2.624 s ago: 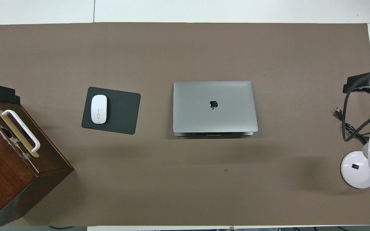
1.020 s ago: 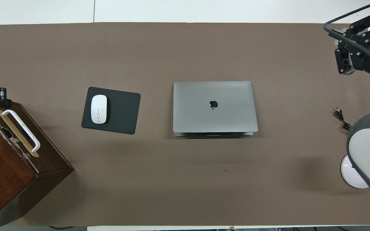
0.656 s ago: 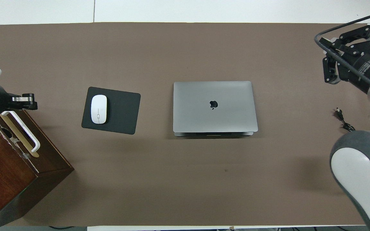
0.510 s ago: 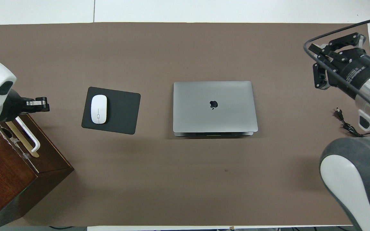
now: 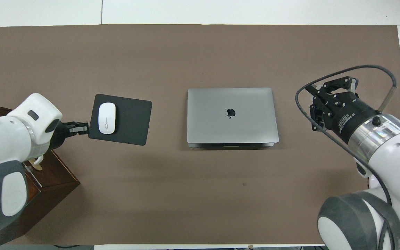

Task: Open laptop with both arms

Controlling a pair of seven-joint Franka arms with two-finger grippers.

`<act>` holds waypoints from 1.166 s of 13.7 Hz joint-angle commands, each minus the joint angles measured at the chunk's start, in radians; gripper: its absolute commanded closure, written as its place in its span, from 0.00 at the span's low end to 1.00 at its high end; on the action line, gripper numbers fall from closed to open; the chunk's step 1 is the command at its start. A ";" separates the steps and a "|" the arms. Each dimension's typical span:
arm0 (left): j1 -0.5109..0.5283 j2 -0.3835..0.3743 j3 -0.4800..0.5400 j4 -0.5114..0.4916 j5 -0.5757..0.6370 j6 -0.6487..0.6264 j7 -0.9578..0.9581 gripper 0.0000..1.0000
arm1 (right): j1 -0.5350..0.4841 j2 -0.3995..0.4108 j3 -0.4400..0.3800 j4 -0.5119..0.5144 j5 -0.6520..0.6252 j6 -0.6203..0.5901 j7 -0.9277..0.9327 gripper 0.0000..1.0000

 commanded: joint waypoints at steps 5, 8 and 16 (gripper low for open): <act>-0.191 -0.029 0.013 -0.256 -0.033 0.391 -0.064 1.00 | -0.018 -0.191 0.113 -0.218 -0.025 0.059 0.102 1.00; -0.263 0.038 0.014 -0.297 -0.034 0.540 -0.093 1.00 | -0.059 -0.253 0.222 -0.264 -0.025 0.047 0.194 1.00; -0.425 0.219 0.014 -0.340 -0.033 0.908 -0.167 1.00 | -0.070 -0.316 0.409 -0.351 -0.025 0.007 0.415 1.00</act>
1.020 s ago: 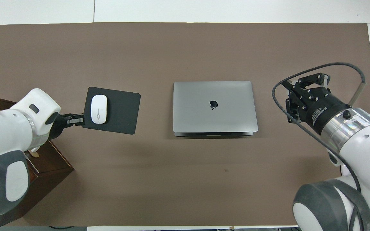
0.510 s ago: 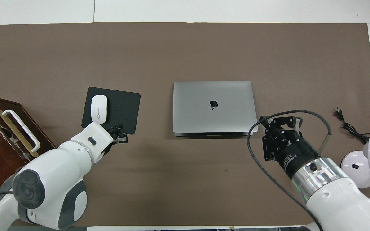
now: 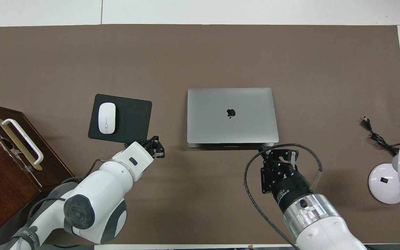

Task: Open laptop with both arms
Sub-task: 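Move the left gripper to the laptop's near edge while the right gripper follows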

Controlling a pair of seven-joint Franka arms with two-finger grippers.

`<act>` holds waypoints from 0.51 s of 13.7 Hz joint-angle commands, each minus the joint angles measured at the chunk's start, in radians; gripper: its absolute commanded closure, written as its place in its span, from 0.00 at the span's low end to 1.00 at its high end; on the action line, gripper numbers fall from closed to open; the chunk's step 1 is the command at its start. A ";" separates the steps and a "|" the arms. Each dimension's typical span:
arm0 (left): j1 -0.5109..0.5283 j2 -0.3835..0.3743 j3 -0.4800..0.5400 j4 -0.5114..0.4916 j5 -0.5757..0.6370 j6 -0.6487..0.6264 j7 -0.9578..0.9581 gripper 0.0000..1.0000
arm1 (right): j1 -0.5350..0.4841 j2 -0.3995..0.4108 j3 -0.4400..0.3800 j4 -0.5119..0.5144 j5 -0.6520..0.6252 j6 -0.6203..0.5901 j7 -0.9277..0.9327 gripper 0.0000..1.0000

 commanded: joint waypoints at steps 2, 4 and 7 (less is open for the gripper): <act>-0.066 0.019 0.014 -0.039 -0.023 0.110 0.003 1.00 | -0.023 -0.050 0.041 -0.029 -0.025 -0.032 0.084 1.00; -0.094 0.037 0.014 -0.040 -0.023 0.133 0.009 1.00 | -0.023 -0.053 0.041 -0.029 -0.025 -0.056 0.093 1.00; -0.141 0.112 0.014 -0.051 -0.023 0.255 0.012 1.00 | -0.022 -0.051 0.044 -0.029 -0.025 -0.060 0.096 0.92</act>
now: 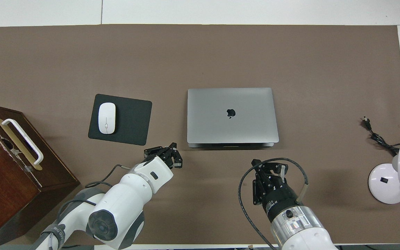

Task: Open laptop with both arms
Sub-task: 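Move the left gripper to the laptop's near edge while the right gripper follows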

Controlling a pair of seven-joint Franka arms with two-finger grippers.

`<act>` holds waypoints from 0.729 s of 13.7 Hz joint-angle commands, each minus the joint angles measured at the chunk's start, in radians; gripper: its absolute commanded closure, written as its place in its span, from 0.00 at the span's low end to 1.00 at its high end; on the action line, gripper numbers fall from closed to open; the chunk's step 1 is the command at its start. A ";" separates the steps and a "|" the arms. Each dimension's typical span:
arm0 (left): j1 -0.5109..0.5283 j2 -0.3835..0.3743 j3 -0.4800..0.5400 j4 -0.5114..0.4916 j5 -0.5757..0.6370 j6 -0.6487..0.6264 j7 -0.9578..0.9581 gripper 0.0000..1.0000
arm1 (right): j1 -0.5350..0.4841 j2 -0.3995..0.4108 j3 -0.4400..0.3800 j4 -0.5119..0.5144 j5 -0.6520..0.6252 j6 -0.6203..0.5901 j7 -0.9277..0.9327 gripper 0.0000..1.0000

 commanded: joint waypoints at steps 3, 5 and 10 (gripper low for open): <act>-0.074 0.140 0.014 -0.020 -0.023 0.220 0.013 1.00 | -0.021 -0.029 0.046 -0.014 -0.025 -0.017 0.074 0.74; -0.079 0.149 0.016 -0.013 -0.023 0.220 0.011 1.00 | -0.023 -0.029 0.083 -0.017 -0.025 -0.017 0.113 0.67; -0.079 0.194 0.016 0.052 -0.025 0.221 0.008 1.00 | -0.024 -0.028 0.129 -0.026 -0.025 -0.016 0.180 0.00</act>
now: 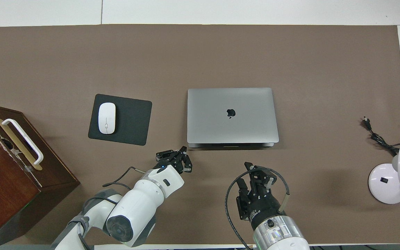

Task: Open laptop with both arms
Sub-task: 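Move the left gripper to the laptop's near edge while the right gripper follows, then hold the laptop base with the left gripper while the right gripper grips the lid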

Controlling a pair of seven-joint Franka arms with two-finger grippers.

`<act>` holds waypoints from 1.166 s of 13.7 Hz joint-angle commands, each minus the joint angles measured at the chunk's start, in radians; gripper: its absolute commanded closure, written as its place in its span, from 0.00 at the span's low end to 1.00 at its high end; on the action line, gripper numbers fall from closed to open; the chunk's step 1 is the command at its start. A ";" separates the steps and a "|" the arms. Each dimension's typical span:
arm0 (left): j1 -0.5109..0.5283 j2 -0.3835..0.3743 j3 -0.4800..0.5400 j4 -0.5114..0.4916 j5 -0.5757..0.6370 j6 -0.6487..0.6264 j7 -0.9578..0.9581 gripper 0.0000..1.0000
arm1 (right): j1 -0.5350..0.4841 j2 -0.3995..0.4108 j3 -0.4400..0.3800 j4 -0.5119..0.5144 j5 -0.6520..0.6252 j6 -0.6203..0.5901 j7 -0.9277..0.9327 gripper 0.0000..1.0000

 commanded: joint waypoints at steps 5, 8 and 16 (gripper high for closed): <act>-0.019 0.087 0.013 0.088 -0.025 0.017 0.005 1.00 | -0.023 -0.029 0.084 -0.049 -0.025 0.001 0.076 0.00; -0.019 0.112 0.013 0.112 -0.025 0.018 0.005 1.00 | -0.026 -0.029 0.119 -0.086 -0.025 0.033 0.091 0.00; -0.010 0.138 0.013 0.143 -0.023 0.018 0.006 1.00 | -0.206 0.022 0.240 -0.149 -0.025 0.234 0.103 0.00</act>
